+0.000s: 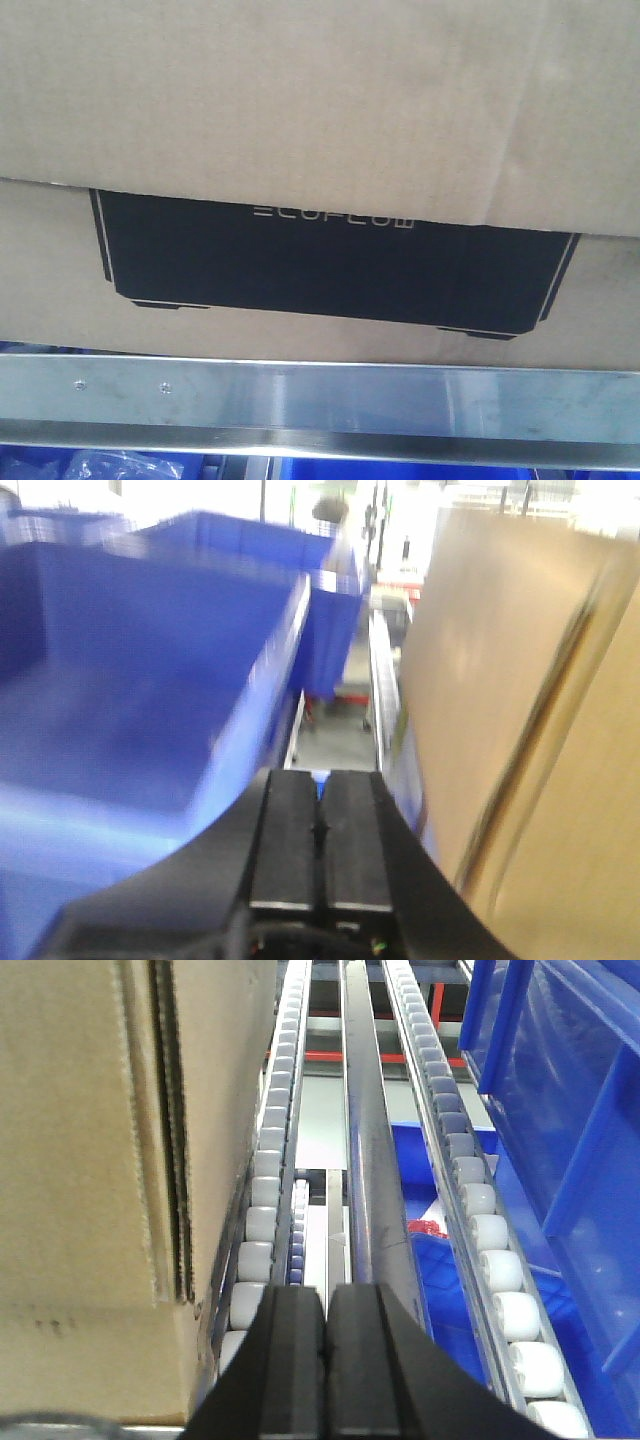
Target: Grab box from left shelf to table start
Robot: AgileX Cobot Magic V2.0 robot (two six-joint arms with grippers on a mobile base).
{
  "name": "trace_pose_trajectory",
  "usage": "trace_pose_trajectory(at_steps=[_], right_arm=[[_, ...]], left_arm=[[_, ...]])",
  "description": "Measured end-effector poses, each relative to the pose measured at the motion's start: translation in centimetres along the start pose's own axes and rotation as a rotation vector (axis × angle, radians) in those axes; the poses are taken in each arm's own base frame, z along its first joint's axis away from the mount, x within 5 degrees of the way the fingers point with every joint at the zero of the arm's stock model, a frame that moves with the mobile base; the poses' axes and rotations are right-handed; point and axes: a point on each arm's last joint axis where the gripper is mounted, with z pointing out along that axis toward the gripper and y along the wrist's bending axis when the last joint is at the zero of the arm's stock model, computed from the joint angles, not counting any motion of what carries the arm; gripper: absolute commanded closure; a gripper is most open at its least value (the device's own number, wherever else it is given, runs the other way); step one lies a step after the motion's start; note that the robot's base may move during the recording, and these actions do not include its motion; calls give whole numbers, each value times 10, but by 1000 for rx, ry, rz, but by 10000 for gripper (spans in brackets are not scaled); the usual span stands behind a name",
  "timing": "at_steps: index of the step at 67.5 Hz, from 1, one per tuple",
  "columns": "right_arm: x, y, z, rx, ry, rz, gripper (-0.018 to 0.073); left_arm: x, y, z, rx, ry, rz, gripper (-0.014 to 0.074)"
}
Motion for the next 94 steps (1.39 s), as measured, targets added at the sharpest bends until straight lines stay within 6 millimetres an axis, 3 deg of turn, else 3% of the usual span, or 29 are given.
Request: trace_pose_trajectory(at_steps=[9, 19, 24, 40, 52, 59, 75, 94], right_arm=[[0, 0, 0, 0, 0, 0, 504], [0, 0, 0, 0, 0, 0, 504], [0, 0, 0, 0, 0, 0, 504], [0, 0, 0, 0, 0, 0, 504], [0, 0, 0, 0, 0, 0, 504], [0, 0, 0, 0, 0, 0, 504], [0, 0, 0, 0, 0, 0, 504], [0, 0, 0, 0, 0, 0, 504]], left_arm=[[-30, -1, -2, -7, -12, 12, 608], [-55, -1, 5, -10, -3, 14, 323], [-66, -2, 10, -12, 18, 14, 258], [-102, -6, 39, 1, 259, -51, 267], [-135, -24, 74, 161, 443, -49, 267], [-143, -39, 96, 239, 575, -14, 267], [-142, -59, 164, 177, 871, 9, 267], [-126, -75, 225, 125, 1042, 21, 267]])
